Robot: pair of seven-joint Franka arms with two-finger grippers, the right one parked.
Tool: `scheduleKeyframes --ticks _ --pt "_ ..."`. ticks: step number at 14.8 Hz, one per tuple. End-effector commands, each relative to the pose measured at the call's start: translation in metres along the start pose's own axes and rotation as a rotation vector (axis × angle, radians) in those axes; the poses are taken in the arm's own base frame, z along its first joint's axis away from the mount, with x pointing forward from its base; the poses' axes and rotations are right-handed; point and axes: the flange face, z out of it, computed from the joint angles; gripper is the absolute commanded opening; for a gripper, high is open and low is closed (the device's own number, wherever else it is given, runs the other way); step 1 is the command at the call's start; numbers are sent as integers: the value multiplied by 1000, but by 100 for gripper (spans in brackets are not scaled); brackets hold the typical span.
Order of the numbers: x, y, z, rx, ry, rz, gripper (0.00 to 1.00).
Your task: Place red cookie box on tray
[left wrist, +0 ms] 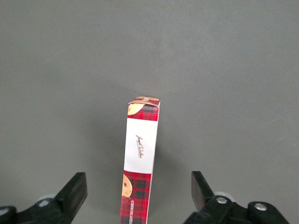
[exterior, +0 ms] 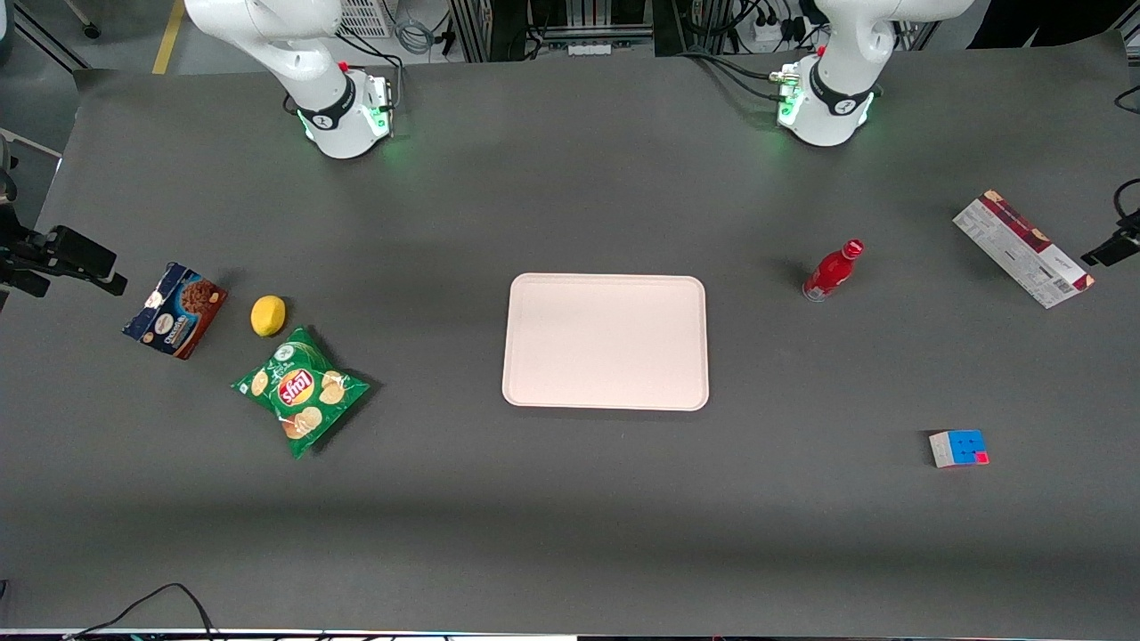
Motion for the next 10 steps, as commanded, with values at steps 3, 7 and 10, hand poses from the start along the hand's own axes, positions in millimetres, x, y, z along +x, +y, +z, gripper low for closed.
scheduleKeyframes --ticks 3,7,10 --pt "-32 -6 28 -34 14 -18 96" --pt "-33 -4 47 0 57 -13 100" --pt "-29 -1 55 27 79 -8 100"
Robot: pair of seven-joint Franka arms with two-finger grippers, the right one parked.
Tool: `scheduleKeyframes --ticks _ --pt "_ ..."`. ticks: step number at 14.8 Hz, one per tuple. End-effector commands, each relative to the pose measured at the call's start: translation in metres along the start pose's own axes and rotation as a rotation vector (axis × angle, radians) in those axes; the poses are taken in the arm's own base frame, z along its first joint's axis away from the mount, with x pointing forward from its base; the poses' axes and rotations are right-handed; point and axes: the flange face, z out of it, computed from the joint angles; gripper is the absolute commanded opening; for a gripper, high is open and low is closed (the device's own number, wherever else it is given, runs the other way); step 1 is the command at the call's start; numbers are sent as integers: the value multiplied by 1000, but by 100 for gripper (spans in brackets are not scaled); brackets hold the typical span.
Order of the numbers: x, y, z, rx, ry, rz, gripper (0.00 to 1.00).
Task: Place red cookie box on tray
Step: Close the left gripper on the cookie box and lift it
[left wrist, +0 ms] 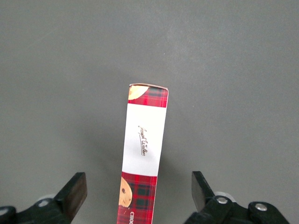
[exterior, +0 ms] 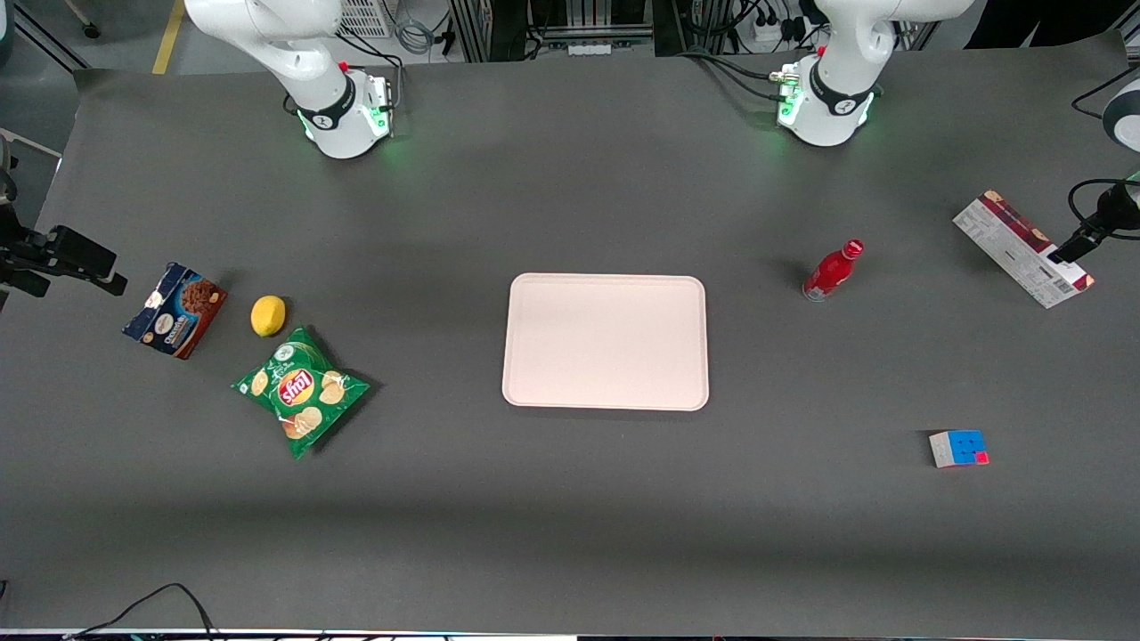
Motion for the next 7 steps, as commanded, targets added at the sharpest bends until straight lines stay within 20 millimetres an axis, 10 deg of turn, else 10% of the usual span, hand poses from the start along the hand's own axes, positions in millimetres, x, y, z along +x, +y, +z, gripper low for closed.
scheduleKeyframes --ticks 1,7 --pt "1 5 13 25 35 -7 100" --pt "-10 31 65 30 12 1 100"
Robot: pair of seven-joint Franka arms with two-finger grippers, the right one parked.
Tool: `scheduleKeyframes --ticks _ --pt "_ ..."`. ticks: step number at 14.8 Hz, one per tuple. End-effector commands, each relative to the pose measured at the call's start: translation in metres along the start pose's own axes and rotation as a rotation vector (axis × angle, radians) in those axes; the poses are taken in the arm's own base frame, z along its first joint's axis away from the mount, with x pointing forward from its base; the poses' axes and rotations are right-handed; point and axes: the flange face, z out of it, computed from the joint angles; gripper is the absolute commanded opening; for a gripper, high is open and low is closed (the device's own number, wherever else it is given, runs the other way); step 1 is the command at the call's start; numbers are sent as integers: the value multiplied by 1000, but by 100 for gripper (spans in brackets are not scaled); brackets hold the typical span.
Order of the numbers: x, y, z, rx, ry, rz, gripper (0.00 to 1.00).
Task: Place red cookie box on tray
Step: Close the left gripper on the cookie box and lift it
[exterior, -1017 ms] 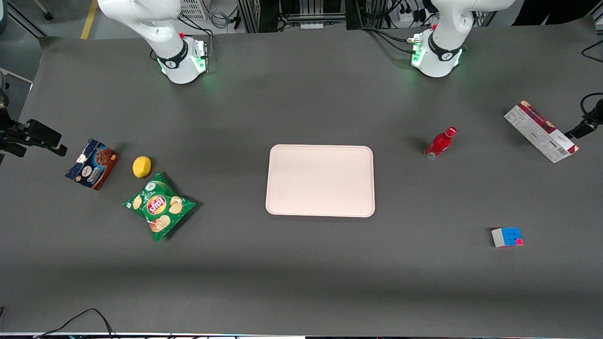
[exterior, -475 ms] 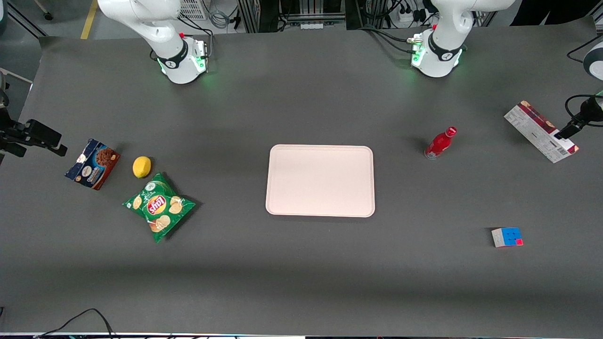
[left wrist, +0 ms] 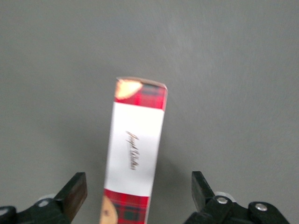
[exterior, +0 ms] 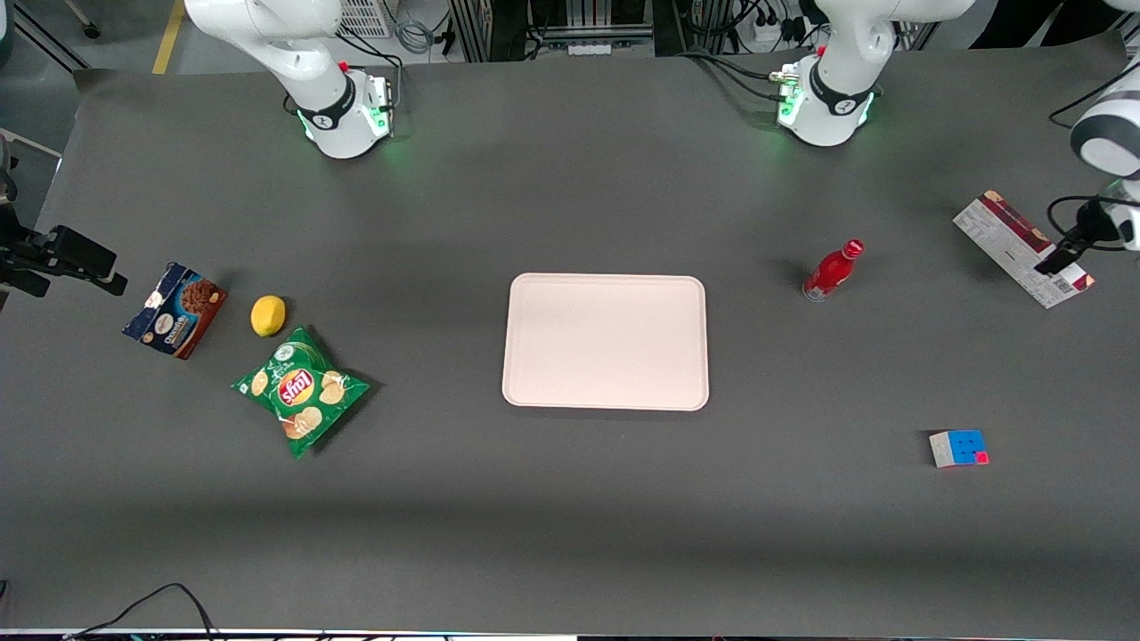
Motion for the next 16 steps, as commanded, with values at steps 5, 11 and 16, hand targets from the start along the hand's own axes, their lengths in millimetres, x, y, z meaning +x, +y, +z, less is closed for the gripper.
scheduleKeyframes --ticks 5,11,16 --pt "2 1 23 2 -22 69 100" --pt "1 1 23 -6 -36 66 52" --pt "19 12 7 -51 -136 78 11"
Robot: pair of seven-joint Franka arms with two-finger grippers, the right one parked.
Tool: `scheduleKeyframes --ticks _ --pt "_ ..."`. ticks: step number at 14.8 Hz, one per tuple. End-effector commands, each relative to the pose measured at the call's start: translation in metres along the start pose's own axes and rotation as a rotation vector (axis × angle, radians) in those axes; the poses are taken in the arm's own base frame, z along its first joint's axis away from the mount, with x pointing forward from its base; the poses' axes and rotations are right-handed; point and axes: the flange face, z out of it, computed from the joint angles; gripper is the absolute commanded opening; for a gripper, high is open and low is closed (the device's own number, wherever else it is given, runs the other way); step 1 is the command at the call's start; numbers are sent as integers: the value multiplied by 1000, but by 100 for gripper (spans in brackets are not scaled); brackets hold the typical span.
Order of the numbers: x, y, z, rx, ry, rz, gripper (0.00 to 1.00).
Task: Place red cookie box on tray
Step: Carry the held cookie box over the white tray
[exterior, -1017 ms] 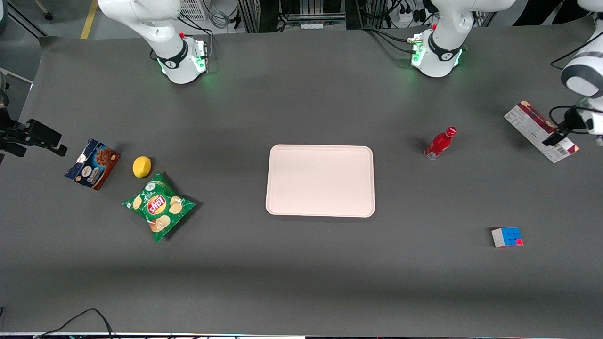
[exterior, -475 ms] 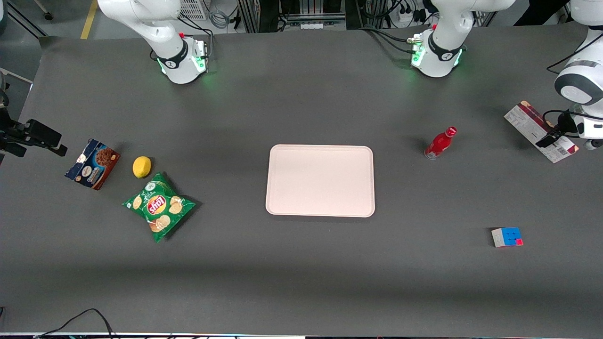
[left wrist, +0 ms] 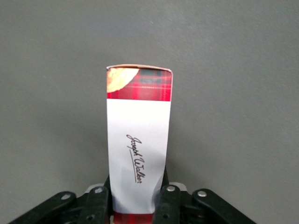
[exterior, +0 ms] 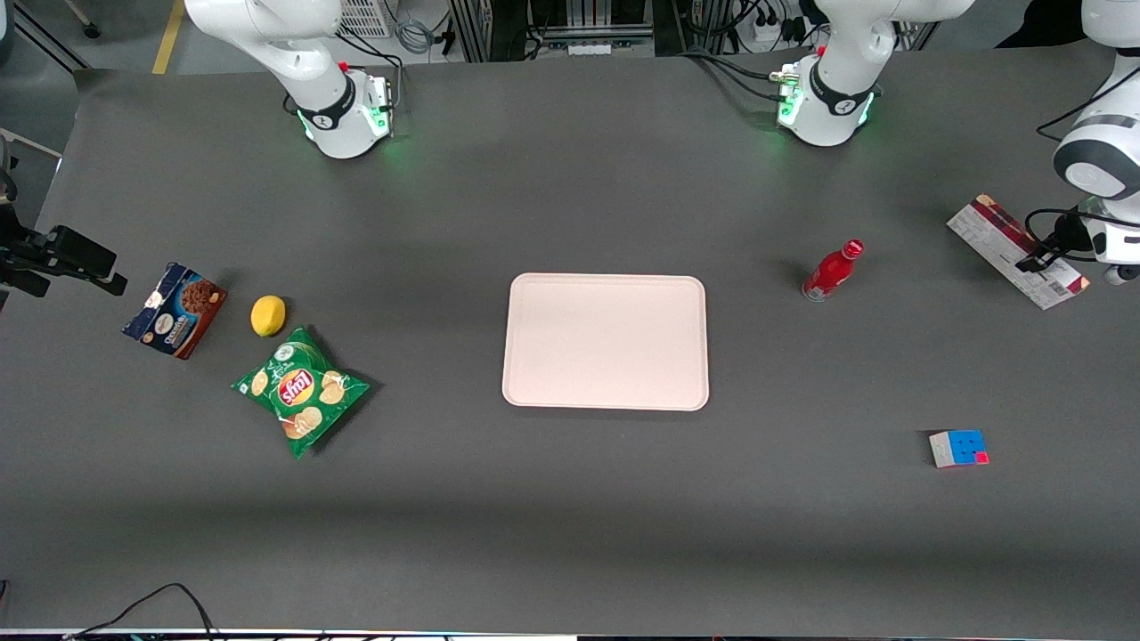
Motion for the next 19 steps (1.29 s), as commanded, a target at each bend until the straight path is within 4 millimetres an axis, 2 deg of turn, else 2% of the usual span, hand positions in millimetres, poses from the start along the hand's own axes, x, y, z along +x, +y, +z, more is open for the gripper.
scheduleKeyframes --ticks 1,4,5,8,11,14,16,18,19 --pt "22 8 -22 -47 -79 24 4" --pt "39 19 -46 -68 -127 52 0" --pt "49 24 -62 -67 -146 73 0" --pt "81 37 -131 -35 -190 151 2" --pt "101 45 -197 20 -171 207 0" --pt "113 51 -261 79 -124 246 0" --pt "114 57 -285 95 -114 257 0" --pt "117 71 -318 103 -64 277 0" --pt "114 87 -334 107 -61 315 0"
